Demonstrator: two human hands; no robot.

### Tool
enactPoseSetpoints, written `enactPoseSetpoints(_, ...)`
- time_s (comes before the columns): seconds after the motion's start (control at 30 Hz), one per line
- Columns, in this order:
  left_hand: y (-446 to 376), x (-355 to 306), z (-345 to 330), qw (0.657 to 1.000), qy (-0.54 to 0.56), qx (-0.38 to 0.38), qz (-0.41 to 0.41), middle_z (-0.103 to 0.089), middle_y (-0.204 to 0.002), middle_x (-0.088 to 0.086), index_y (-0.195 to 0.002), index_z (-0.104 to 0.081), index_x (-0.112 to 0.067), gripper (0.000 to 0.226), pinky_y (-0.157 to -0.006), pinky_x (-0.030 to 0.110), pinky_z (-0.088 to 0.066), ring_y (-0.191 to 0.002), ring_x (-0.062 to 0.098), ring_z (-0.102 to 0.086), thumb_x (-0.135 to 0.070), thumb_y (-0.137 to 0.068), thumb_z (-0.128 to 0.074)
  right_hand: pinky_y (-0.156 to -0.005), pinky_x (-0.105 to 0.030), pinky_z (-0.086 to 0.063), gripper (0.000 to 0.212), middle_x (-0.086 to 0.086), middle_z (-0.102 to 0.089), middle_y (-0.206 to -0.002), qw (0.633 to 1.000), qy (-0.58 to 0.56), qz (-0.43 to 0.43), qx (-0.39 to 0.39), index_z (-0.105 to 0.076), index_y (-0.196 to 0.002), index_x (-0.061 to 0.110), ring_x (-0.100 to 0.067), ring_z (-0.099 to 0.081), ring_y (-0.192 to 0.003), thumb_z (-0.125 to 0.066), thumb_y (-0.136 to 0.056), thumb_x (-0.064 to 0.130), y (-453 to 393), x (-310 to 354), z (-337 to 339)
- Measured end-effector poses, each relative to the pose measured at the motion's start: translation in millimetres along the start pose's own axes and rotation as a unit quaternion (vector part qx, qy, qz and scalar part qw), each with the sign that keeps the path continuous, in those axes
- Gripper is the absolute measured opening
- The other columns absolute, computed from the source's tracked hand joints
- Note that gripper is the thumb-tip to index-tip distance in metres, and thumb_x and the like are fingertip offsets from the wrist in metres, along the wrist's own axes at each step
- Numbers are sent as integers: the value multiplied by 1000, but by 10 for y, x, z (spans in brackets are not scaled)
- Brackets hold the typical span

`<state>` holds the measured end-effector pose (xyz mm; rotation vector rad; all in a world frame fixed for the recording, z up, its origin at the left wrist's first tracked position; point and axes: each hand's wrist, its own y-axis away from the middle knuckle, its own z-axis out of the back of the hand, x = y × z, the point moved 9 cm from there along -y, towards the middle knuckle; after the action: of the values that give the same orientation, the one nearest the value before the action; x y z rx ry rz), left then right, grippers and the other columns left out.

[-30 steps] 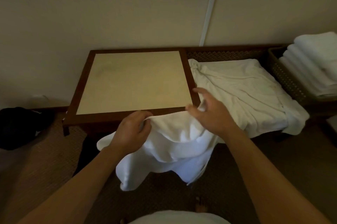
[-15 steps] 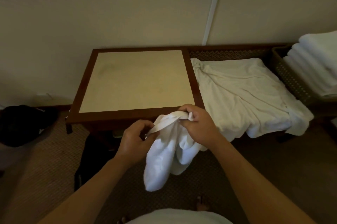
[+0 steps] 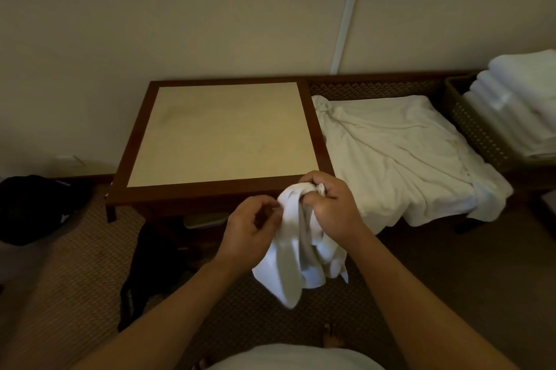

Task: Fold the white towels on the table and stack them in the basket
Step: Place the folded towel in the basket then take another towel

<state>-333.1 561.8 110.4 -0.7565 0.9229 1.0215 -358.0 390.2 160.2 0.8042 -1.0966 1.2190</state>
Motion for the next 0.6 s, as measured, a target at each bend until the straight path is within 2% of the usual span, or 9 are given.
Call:
enactPoseSetpoints(0.1, -51, -117, -92, 999, -15, 14, -29, -62, -104, -16, -111, -66, -27, 20, -80, 33, -57, -96, 7, -62, -28, -92, -72, -73, -37, -55, 18, 3, -70, -80, 999, 25, 1, 28, -70, -84, 16, -16, -66, -80, -56, -84, 4, 19, 26, -57)
enactPoseSetpoints(0.2, -93, -269, -106, 997, -40, 14, -70, -64, -101, -15, -113, -67, -24, 29, -77, 27, -55, -94, 7, -63, -41, -90, -64, -72, -38, -56, 17, 5, -69, -79, 998, 63, 1, 24, -69, -84, 22, -14, -66, -80, -54, -83, 15, 24, 48, -75)
enactPoseSetpoints(0.27, -98, -344, -86, 993, -54, -2, -105, -67, -105, -11, -119, -68, -20, 27, -80, 19, -51, -96, 5, -63, -29, -94, -62, -68, -39, -54, 16, 4, -67, -74, 995, 99, 1, -5, -67, -81, 22, -14, -64, -75, -51, -81, 19, 16, 54, -15)
enactPoseSetpoints(0.33, -130, -306, 21, 989, -85, -48, -108, -68, -111, -5, -125, -68, -12, 32, -86, 13, -48, -101, 4, -62, -9, -93, -64, -63, -42, -50, 12, 1, -62, -69, 989, 145, 3, -28, -64, -78, 19, -16, -59, -69, -53, -80, 18, 21, 57, 51)
enactPoseSetpoints(0.4, -157, -280, 130, 984, -120, -81, -107, -68, -104, -2, -116, -70, -9, 29, -82, 13, -48, -94, 5, -60, 2, -89, -64, -59, -40, -46, 10, 0, -58, -66, 981, 190, 9, -39, -61, -75, 17, -19, -55, -66, -56, -83, 15, 48, 62, 74)
enactPoseSetpoints(0.47, -169, -266, 196, 985, -118, -93, -88, -66, -91, -3, -101, -69, -12, 23, -71, 14, -47, -82, 8, -59, 5, -87, -62, -54, -36, -43, 11, 1, -56, -65, 966, 253, 28, -52, -59, -73, 17, -18, -53, -63, -58, -84, 19, 81, 90, 63)
enactPoseSetpoints(0.53, -145, -252, 215, 991, -89, -94, -47, -62, -83, -3, -96, -62, -16, 21, -61, 19, -46, -73, 11, -57, 4, -90, -58, -53, -37, -44, 17, 2, -55, -64, 951, 299, 39, -60, -57, -72, 16, -16, -52, -59, -57, -84, 29, 89, 108, 21)
enactPoseSetpoints(0.6, -68, -349, 199, 989, -87, -88, -77, -59, -84, -4, -94, -57, -16, 21, -63, 15, -43, -76, 7, -56, 5, -93, -52, -52, -38, -45, 26, 3, -54, -62, 948, 310, 42, -61, -55, -71, 17, -15, -52, -56, -55, -84, 39, 68, 116, -12)
